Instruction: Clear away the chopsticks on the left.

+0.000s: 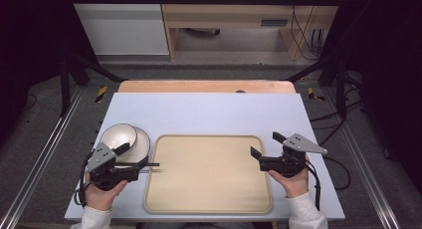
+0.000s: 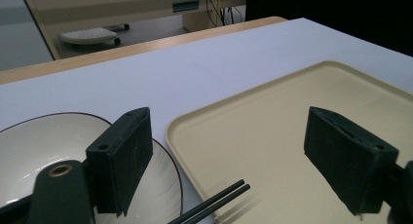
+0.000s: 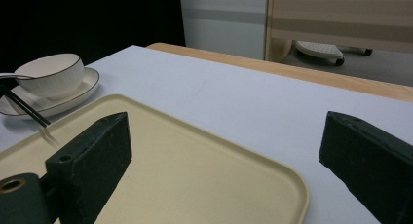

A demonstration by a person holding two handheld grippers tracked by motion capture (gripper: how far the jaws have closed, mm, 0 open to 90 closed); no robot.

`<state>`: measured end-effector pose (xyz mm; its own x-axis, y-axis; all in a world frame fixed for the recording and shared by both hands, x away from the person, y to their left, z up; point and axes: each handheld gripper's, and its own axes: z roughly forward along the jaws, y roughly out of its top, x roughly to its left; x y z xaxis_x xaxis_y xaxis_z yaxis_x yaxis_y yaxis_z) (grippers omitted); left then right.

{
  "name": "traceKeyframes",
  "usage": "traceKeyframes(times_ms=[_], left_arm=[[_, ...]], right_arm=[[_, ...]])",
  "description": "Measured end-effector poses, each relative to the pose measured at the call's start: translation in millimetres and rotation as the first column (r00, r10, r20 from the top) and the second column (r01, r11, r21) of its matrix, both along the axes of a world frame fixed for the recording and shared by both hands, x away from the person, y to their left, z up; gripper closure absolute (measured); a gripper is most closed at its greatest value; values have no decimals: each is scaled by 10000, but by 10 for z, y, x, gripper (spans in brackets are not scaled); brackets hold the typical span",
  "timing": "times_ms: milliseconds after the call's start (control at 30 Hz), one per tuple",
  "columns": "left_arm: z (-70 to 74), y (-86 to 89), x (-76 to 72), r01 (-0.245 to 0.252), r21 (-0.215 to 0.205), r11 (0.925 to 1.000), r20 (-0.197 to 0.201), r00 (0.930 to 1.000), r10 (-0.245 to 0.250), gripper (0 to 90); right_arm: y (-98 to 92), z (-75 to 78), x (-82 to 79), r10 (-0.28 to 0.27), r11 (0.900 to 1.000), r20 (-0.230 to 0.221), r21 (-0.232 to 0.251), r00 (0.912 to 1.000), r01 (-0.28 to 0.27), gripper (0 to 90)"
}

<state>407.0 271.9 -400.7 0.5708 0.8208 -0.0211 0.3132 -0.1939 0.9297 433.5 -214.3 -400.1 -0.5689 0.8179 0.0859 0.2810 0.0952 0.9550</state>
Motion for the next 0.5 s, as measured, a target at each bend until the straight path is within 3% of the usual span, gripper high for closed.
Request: traceKeyframes(times_ms=[200, 500], left_arm=[[17, 59, -44, -51, 54, 10000, 60, 10000, 51, 181], [-19, 169, -186, 59, 571, 9983, 9, 10000, -60, 182]], right_arm=[[6, -5, -14, 0, 10000, -92, -32, 10000, 0, 55], [71, -10, -16, 164, 9998, -177, -138, 9997, -166, 58]])
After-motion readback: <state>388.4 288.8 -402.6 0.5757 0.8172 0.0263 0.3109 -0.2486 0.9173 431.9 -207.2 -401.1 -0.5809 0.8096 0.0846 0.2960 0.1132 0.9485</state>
